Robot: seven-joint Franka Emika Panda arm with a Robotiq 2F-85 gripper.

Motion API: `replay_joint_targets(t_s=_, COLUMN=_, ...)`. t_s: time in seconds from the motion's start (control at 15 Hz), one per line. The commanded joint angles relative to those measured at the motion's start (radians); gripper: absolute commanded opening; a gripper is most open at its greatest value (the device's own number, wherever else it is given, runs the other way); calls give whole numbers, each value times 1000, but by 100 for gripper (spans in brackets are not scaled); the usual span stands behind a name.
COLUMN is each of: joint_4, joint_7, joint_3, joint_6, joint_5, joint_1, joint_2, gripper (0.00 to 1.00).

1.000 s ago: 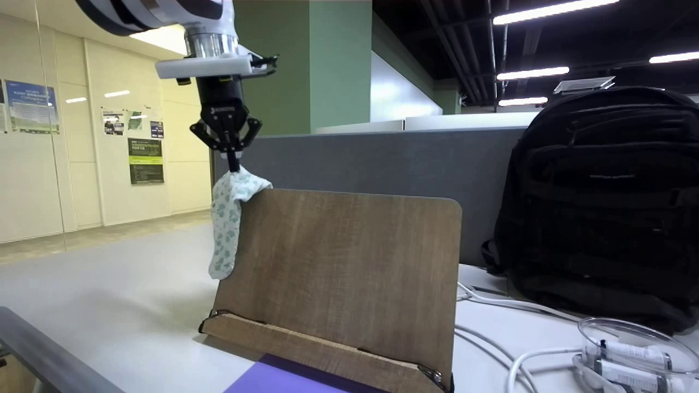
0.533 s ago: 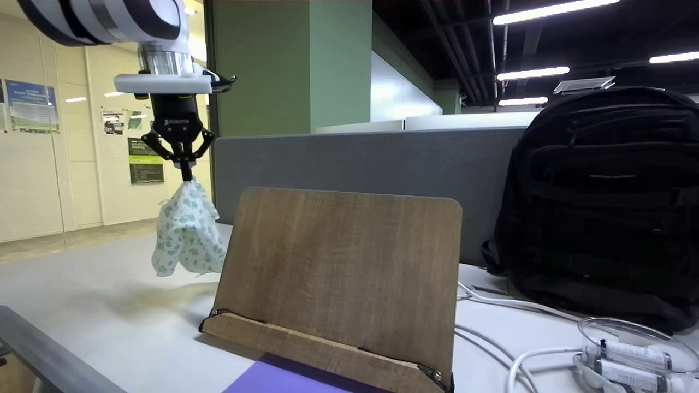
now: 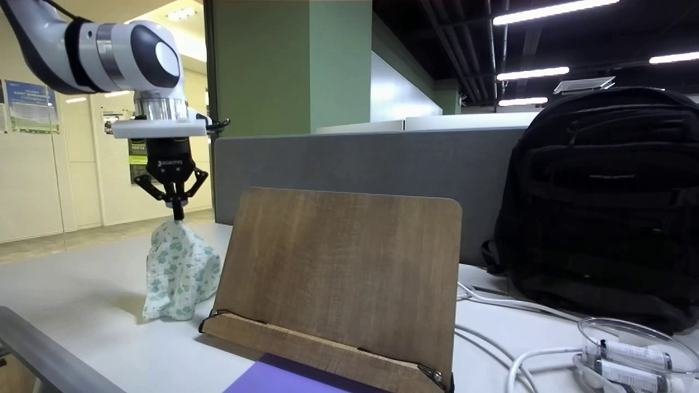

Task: Remove the white and green cloth from the wooden board

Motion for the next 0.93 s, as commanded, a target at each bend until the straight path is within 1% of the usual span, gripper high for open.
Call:
replay_joint_targets(t_s=0.0, joint_4=55, joint_7=106, joint_3=8, joint_6=-17, joint_5=-70, joint_1=6, joint_2=86, gripper=0)
replay_joint_targets(t_s=0.07, joint_4=67, joint_7=126, joint_3=8, joint_6=-24, joint_5=-79, joint_1=9, joint_2=104, gripper=0)
replay_joint_targets(t_s=0.13, joint_4=78, joint_7=142, joint_3=8, joint_6=-32, joint_5=-84, joint_1=13, joint_2=120, gripper=10)
replay_joint_targets(t_s=0.2, joint_4=89, joint_7=156, joint_3=7, joint_6=-41, joint_5=-84, joint_1=16, joint_2=135, gripper=27)
replay_joint_targets(t_s=0.27, joint_4=99, joint_7=166, joint_3=6, joint_6=-50, joint_5=-88, joint_1=19, joint_2=145, gripper=32)
replay_joint_targets(t_s=0.53, joint_4=124, joint_7=235, joint_3=-7, joint_6=-103, joint_5=-98, joint_1=25, joint_2=146, gripper=60)
replay_joint_targets(t_s=0.67, joint_4=128, joint_7=253, joint_3=-7, joint_6=-141, joint_5=-92, joint_1=20, joint_2=126, gripper=74)
replay_joint_targets(t_s=0.8, joint_4=122, joint_7=251, joint_3=-6, joint_6=-170, joint_5=-82, joint_1=12, joint_2=94, gripper=86)
replay_joint_targets(t_s=0.87, joint_4=118, joint_7=246, joint_3=-5, joint_6=-180, joint_5=-78, joint_1=9, joint_2=79, gripper=93)
